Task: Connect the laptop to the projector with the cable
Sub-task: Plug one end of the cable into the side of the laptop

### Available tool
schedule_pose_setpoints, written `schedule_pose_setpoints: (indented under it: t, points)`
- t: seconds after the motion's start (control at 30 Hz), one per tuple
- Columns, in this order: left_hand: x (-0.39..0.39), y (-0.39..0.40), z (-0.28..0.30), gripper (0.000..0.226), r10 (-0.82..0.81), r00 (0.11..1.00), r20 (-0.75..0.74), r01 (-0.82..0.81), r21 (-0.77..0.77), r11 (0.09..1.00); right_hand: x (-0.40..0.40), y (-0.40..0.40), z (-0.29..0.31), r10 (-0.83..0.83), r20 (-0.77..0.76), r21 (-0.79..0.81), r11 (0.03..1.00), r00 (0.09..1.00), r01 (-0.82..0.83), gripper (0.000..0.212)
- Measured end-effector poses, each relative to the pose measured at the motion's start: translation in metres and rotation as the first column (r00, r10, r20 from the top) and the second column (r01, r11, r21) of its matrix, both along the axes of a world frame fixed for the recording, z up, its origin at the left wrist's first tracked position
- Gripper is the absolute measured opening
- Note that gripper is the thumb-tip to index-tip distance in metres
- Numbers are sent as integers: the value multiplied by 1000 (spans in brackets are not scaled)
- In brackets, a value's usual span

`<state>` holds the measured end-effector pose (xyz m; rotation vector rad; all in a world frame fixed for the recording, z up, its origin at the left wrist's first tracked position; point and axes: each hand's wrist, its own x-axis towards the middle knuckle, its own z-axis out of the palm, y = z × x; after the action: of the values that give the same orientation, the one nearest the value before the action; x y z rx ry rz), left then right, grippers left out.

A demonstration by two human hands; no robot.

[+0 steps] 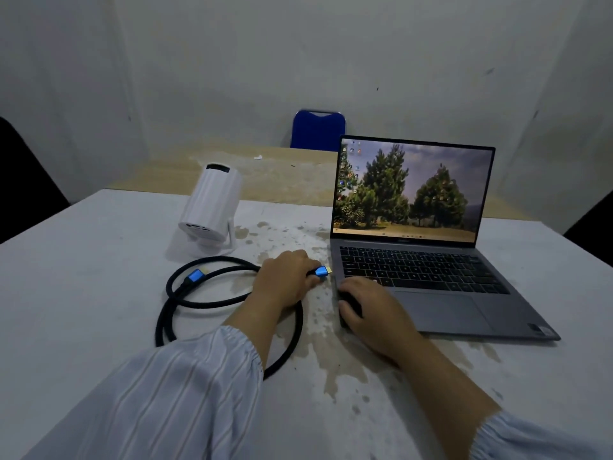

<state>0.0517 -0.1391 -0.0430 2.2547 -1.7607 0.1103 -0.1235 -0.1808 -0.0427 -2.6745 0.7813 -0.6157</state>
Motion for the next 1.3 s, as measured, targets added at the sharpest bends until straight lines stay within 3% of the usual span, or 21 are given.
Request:
schedule_pose_setpoints:
  t: [0.53, 1.07, 1.3]
  points:
    - [33, -49, -4, 30, -60, 998, -17, 61, 17, 998, 1, -3, -9, 9, 35, -56, 998, 999, -7, 29]
    - [43, -54, 5, 34, -165, 953, -253, 181, 39, 983, 2, -5, -11, 7, 52, -43, 999, 999, -5, 32]
    - [43, -56, 4, 36, -143, 954, -265, 165, 63, 984, 4, -4, -11, -22, 56, -48, 999, 998, 24, 31]
